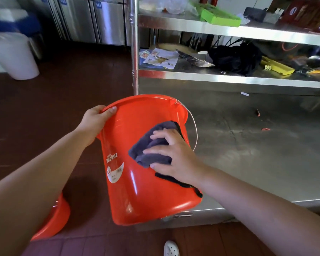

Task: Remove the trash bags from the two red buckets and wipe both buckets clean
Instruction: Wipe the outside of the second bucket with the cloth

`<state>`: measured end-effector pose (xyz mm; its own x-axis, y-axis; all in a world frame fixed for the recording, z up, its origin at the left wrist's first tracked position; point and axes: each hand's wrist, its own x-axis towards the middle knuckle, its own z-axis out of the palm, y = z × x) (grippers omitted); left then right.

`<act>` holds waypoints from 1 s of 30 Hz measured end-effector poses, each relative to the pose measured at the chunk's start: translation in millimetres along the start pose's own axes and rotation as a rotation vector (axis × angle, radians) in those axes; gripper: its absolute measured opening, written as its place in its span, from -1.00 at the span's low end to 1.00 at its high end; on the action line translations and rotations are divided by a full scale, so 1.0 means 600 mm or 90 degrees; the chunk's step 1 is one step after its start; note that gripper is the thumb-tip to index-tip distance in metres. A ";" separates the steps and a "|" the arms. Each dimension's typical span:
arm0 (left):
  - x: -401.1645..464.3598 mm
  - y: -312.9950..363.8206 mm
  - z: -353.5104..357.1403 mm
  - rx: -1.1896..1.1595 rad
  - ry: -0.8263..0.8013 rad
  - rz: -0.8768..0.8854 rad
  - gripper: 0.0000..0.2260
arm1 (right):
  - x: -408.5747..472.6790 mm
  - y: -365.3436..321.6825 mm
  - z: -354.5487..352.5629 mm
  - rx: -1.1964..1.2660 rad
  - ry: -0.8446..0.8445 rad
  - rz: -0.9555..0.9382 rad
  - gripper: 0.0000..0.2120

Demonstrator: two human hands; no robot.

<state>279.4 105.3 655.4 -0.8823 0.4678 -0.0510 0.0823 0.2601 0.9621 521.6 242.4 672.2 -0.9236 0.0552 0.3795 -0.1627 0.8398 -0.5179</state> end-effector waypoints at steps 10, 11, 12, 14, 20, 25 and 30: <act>-0.022 0.021 0.002 -0.026 -0.020 -0.043 -0.81 | -0.127 -0.002 -0.007 0.034 -0.013 -0.036 -0.70; -0.023 0.023 0.002 -0.035 -0.029 -0.048 -0.81 | -0.118 0.001 -0.010 0.030 -0.004 -0.037 -0.71; -0.024 0.026 0.004 -0.043 -0.036 -0.051 -0.82 | -0.105 0.005 -0.011 0.024 0.010 -0.036 -0.72; -0.024 0.032 0.010 -0.055 -0.044 -0.050 -0.83 | -0.069 0.014 -0.015 0.009 0.046 -0.021 -0.73; -0.013 0.043 0.028 -0.040 -0.049 -0.031 -0.79 | 0.079 0.051 -0.041 -0.001 0.090 0.089 -0.71; 0.000 0.035 0.033 -0.010 -0.042 -0.018 -0.77 | 0.136 0.075 -0.053 -0.025 0.103 0.147 -0.71; 0.006 0.018 0.017 0.001 -0.024 0.010 -0.79 | 0.078 0.040 -0.023 0.009 0.083 0.108 -0.68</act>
<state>281.7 118.8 663.1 -0.8628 0.5034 -0.0456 0.0969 0.2533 0.9625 479.3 272.8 688.1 -0.8856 0.2645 0.3818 -0.0149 0.8054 -0.5926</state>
